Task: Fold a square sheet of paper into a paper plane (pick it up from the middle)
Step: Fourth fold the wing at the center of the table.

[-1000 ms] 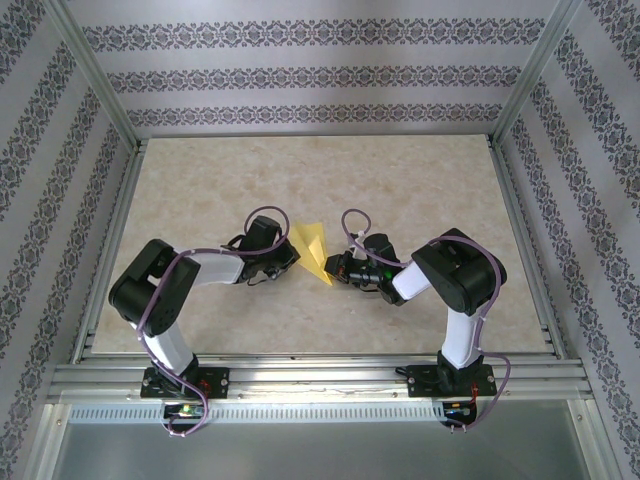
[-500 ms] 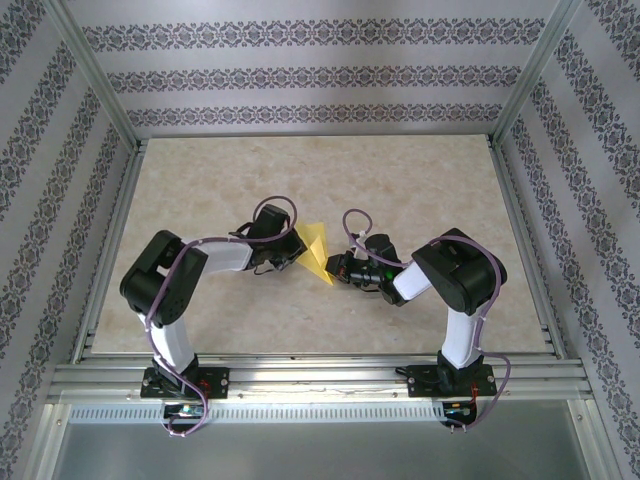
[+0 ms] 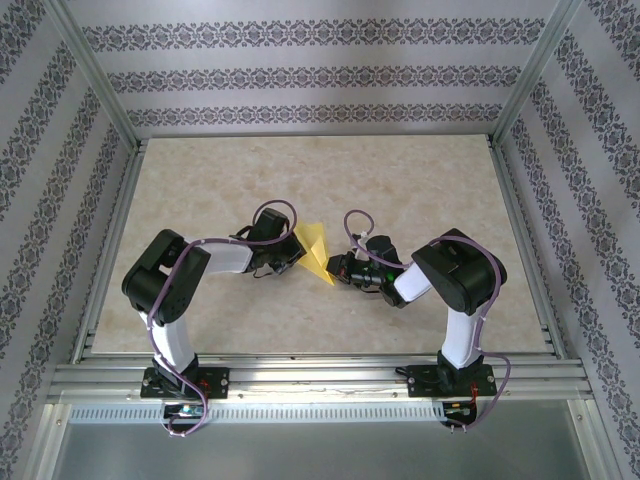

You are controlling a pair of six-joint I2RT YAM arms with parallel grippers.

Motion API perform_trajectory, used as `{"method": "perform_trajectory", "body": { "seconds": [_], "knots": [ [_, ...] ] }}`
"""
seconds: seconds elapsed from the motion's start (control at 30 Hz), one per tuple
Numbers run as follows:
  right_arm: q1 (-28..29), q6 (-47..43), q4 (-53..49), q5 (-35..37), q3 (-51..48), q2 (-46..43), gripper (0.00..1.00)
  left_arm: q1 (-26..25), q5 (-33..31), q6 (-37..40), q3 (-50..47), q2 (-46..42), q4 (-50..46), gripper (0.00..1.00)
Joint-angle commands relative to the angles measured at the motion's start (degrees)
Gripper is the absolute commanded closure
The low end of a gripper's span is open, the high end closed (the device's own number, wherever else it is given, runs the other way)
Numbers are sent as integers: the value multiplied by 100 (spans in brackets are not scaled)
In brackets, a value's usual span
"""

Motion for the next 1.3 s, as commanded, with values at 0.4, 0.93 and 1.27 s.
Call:
{"method": "perform_trajectory", "body": {
  "seconds": [0.4, 0.93, 1.27],
  "knots": [
    [-95, 62, -24, -25, -24, 157, 100, 53, 165, 233, -72, -179, 165, 97],
    [-165, 150, -85, -85, 29, 231, 100, 57, 821, 478, 455, 241, 1016, 95],
    [-199, 245, -35, -85, -6, 228, 100, 61, 743, 460, 544, 447, 889, 96]
  ]
}}
